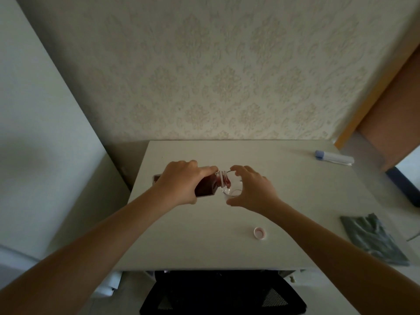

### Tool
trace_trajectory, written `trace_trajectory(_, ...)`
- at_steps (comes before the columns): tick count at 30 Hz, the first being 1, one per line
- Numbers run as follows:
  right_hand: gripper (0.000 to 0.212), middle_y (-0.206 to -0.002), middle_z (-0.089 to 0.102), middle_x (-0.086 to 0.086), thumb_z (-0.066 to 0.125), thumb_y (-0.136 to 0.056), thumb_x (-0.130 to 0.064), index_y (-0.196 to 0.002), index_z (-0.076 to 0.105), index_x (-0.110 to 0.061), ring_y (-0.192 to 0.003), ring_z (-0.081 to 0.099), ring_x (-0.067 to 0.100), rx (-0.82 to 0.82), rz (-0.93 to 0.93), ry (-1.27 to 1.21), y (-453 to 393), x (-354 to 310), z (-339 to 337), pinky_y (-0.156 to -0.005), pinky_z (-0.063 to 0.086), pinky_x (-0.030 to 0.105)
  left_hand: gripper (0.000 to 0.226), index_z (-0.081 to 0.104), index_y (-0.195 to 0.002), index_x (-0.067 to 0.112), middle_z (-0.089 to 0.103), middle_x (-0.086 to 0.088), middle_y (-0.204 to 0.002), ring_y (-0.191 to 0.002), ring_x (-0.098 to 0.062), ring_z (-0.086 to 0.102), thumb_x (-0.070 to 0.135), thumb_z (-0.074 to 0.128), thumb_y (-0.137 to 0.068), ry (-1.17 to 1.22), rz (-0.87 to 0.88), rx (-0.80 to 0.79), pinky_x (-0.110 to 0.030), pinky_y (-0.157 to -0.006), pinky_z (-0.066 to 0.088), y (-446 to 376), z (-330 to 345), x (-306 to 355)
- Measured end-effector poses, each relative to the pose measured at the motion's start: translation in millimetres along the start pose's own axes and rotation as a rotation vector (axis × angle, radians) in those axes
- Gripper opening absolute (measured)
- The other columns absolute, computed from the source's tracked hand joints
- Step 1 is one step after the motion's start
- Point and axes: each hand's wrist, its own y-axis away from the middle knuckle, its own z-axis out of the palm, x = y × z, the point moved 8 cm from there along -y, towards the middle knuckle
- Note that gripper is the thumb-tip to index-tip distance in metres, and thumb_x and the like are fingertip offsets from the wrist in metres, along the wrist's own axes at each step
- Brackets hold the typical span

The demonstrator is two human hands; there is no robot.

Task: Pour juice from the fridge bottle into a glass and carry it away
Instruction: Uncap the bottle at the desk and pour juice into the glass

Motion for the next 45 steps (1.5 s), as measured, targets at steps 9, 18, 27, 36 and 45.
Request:
trace_trajectory(9, 0.087, -0.127, 0.052, -0.002, 0.080, -0.057, -0.040, -0.132, 0.036, -0.027, -0.104, 0.057, 0.019, -0.014, -0.001, -0.010, 7, 1, 2, -0.084, 0.048, 0.035, 0.083, 0.027, -0.139, 0.039, 0.058, -0.005, -0.104, -0.087, -0.024, 0.060, 0.026, 0.071, -0.069, -0.063, 0.015, -0.010, -0.029, -0.062, 0.037, 0, 0, 10)
trace_trajectory(18, 0.084, -0.125, 0.053, -0.003, 0.079, -0.060, -0.040, -0.132, 0.037, -0.026, -0.102, 0.058, 0.018, -0.030, -0.002, -0.027, 11, 3, 12, -0.084, 0.046, 0.031, 0.085, 0.026, -0.140, 0.040, 0.056, -0.006, -0.102, -0.086, -0.023, 0.058, 0.026, 0.072, -0.069, -0.125, 0.018, -0.029, -0.030, -0.062, 0.036, 2, 5, 17)
trace_trajectory(27, 0.080, -0.122, 0.056, -0.007, 0.077, -0.059, -0.048, -0.128, 0.041, -0.029, -0.099, 0.057, 0.013, 0.005, 0.026, -0.096, 9, 16, 19, -0.081, 0.048, 0.031, 0.086, 0.025, -0.139, 0.043, 0.057, -0.003, -0.100, -0.084, -0.023, 0.059, 0.033, 0.071, -0.067, 0.023, -0.025, -0.018, -0.030, -0.065, 0.046, 6, 17, 13)
trace_trajectory(36, 0.081, -0.117, 0.058, -0.010, 0.078, -0.055, -0.052, -0.125, 0.044, -0.032, -0.095, 0.056, 0.010, 0.034, 0.060, -0.223, 4, 32, 23, -0.079, 0.050, 0.032, 0.088, 0.028, -0.135, 0.046, 0.060, 0.002, -0.099, -0.083, -0.020, 0.060, 0.040, 0.073, -0.060, 0.244, -0.090, 0.047, -0.031, -0.069, 0.051, 8, 36, 5)
trace_trajectory(45, 0.090, -0.122, 0.055, -0.004, 0.083, -0.054, -0.045, -0.131, 0.040, -0.026, -0.102, 0.055, 0.015, -0.017, 0.177, -0.354, -15, 63, 75, -0.085, 0.049, 0.034, 0.091, 0.036, -0.130, 0.030, 0.058, 0.007, -0.120, -0.103, -0.012, 0.058, 0.031, 0.087, -0.054, 0.962, -0.316, 0.253, -0.030, -0.084, 0.052, 16, 97, -15)
